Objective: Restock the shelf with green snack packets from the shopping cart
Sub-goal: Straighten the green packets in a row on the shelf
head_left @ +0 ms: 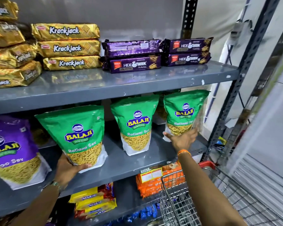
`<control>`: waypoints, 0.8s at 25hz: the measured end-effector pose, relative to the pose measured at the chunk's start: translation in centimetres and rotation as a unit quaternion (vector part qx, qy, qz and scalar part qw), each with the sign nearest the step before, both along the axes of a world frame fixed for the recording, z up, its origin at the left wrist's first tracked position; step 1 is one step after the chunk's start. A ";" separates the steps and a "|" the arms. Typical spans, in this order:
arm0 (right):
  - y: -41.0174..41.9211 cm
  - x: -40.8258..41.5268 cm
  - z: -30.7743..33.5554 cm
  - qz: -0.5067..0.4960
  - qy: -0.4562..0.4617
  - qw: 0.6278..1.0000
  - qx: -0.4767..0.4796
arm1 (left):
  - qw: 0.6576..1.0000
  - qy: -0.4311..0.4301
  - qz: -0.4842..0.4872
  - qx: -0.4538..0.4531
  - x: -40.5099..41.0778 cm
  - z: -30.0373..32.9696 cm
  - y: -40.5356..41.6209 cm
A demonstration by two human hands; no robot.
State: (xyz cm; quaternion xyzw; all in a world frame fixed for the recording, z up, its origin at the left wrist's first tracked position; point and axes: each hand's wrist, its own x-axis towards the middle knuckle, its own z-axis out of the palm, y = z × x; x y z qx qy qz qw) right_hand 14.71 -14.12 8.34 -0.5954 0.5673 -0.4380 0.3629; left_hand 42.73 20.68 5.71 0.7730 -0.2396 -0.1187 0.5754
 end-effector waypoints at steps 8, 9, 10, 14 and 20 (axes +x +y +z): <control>-2.4 0.1 -1.2 -0.004 0.008 0.998 -0.061 | 1.000 0.006 0.016 0.018 0.2 0.1 -0.1; -2.5 0.1 -1.1 -0.003 0.004 0.998 -0.061 | 1.000 0.006 0.016 0.023 0.4 0.0 -0.2; -2.6 0.1 -1.1 -0.002 0.002 0.998 -0.061 | 0.999 0.007 0.020 0.028 0.5 -0.2 -0.1; -2.4 -0.3 -0.9 0.013 -0.008 0.998 -0.065 | 0.999 0.026 0.025 0.031 0.5 -0.3 -0.3; 4.6 -0.2 -1.9 0.036 -0.186 0.974 -0.123 | 0.998 0.049 0.029 -0.013 -0.4 0.3 -0.6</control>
